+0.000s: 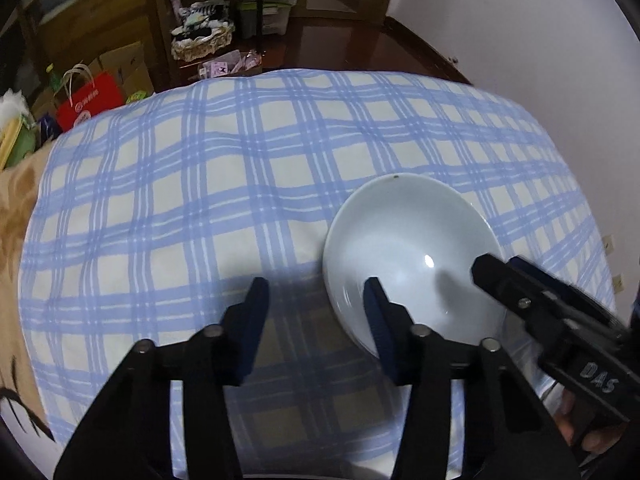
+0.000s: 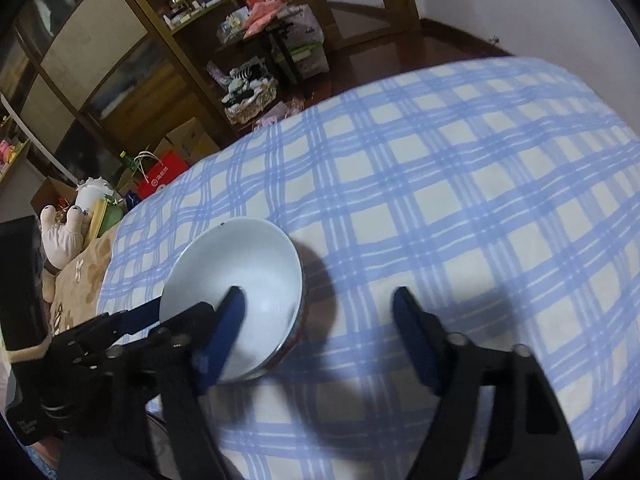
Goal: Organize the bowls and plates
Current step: 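Grasp the rim of a plain white bowl with each tool, then carry the white bowls with both tools and lower them into the bowl stack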
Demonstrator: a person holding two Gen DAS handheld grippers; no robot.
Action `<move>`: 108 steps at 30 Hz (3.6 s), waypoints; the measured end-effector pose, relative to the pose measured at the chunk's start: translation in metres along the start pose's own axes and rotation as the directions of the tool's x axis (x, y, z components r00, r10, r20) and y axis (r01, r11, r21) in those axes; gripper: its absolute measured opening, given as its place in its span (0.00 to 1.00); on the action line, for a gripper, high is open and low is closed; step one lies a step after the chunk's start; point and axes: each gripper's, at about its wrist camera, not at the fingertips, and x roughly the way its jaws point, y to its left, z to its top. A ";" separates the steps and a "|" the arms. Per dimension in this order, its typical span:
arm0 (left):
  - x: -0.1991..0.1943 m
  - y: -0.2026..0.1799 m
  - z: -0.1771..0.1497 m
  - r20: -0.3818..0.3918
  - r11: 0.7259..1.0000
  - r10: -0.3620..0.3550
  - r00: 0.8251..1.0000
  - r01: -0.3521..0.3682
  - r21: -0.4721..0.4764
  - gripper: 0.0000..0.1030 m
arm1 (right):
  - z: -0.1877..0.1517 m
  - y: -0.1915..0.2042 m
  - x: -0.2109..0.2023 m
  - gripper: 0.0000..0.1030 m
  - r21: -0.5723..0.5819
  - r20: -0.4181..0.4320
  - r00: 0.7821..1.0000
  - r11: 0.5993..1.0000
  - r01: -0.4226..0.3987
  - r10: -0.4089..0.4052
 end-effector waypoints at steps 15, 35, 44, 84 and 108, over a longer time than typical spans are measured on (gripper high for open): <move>-0.016 -0.019 -0.011 0.022 0.999 -0.013 1.000 0.012 0.048 0.10 | -0.009 0.008 0.012 0.07 0.019 -0.054 0.998 1.000 0.022 -0.021; -0.080 -0.061 -0.035 0.066 0.994 -0.054 0.996 0.047 0.104 0.09 | -0.021 -0.003 -0.067 0.06 0.016 -0.012 0.999 0.999 0.044 -0.044; -0.116 -0.096 -0.062 0.076 0.984 -0.103 0.992 0.090 0.155 0.09 | -0.044 -0.015 -0.124 0.06 0.022 0.025 0.997 0.997 0.076 -0.076; -0.142 -0.225 -0.157 -0.018 0.924 -0.184 0.983 0.179 0.337 0.08 | -0.144 -0.120 -0.253 0.07 0.189 0.088 0.978 0.967 0.168 -0.187; -0.091 -0.237 -0.168 -0.088 0.912 -0.124 0.988 0.148 0.382 0.08 | -0.163 -0.154 -0.221 0.08 0.257 0.021 0.982 0.950 0.178 -0.190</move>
